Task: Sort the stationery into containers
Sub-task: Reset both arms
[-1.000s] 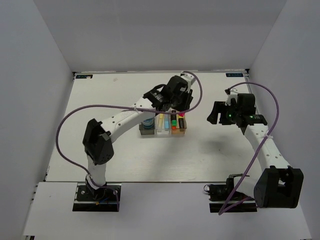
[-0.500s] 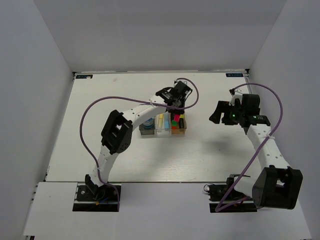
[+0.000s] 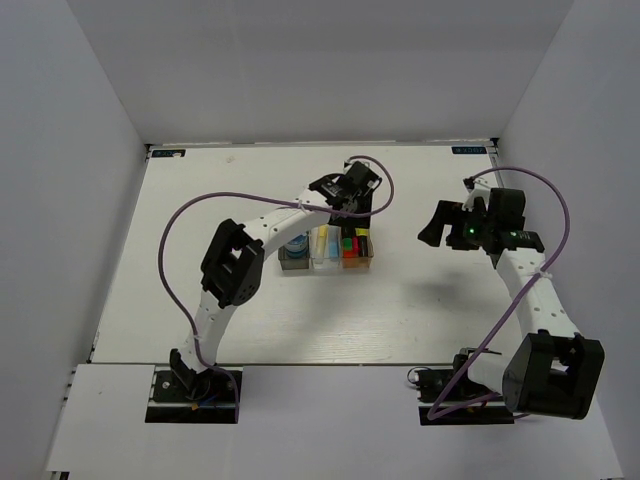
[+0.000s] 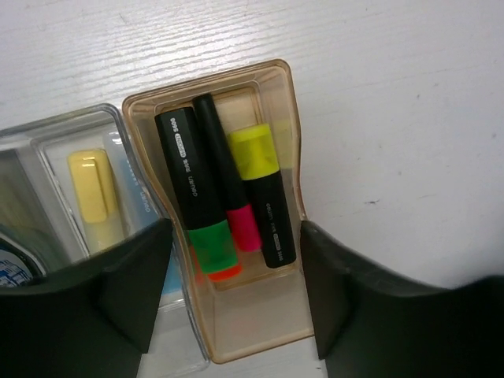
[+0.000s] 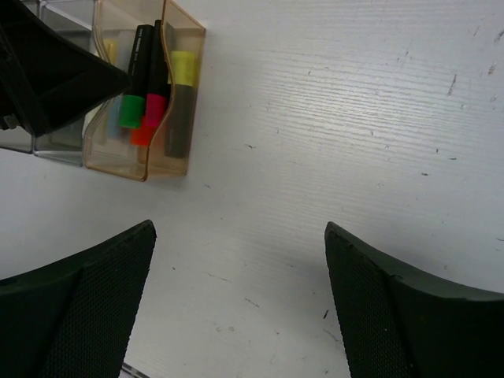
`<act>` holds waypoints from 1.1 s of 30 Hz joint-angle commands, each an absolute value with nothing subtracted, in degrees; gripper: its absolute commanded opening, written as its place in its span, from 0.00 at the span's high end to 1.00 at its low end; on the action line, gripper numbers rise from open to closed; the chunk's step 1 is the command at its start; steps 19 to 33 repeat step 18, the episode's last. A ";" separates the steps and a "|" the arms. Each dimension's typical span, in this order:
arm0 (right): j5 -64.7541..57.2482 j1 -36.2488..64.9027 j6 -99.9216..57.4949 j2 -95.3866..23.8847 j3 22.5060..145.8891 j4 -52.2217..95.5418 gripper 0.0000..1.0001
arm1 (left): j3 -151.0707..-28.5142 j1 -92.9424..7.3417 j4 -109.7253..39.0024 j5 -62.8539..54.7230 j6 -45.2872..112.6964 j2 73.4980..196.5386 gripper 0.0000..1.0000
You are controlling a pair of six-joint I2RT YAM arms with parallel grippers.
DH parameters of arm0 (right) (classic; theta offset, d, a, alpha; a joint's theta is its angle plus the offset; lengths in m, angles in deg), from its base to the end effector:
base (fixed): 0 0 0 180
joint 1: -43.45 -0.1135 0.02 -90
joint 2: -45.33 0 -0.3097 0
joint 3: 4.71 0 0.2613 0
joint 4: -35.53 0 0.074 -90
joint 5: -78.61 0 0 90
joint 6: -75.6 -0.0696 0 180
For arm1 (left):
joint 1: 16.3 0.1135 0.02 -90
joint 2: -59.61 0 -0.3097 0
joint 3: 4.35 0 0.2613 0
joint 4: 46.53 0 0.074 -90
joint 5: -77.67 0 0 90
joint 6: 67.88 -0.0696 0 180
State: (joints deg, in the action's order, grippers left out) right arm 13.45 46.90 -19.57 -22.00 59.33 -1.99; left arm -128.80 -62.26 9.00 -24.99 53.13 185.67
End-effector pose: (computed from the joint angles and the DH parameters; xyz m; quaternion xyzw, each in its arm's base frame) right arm 0.2666 0.0132 0.2946 -0.0225 0.8922 0.2016 0.4035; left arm 0.3867 -0.3779 0.2373 0.0931 0.9493 -0.0922 0.2859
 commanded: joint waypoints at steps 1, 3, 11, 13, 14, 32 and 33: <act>17.08 47.67 -18.79 -22.00 59.36 -2.09 0.10 | -130.04 -62.96 8.15 -24.89 51.93 178.46 0.43; 17.34 48.20 -18.18 -22.17 59.10 -1.92 0.10 | -126.02 -63.85 5.96 -25.16 49.21 174.17 0.91; 7.97 48.55 -19.58 -18.68 61.75 -8.25 0.10 | -89.14 -71.14 0.75 -33.68 39.00 138.39 0.00; 6.63 48.64 -20.20 -15.43 60.08 -5.45 0.10 | -78.49 -70.88 2.33 -36.82 40.23 125.74 0.00; 6.97 48.64 -19.42 -14.36 57.72 -5.17 0.10 | -76.18 -70.71 4.08 -37.63 40.93 119.53 0.00; 9.87 48.46 -17.39 -9.43 54.89 -3.86 0.10 | -65.01 -68.78 9.53 -41.24 42.86 103.85 0.00; 9.87 48.46 -17.39 -9.43 54.89 -3.86 0.10 | -65.01 -68.78 9.53 -41.24 42.86 103.85 0.00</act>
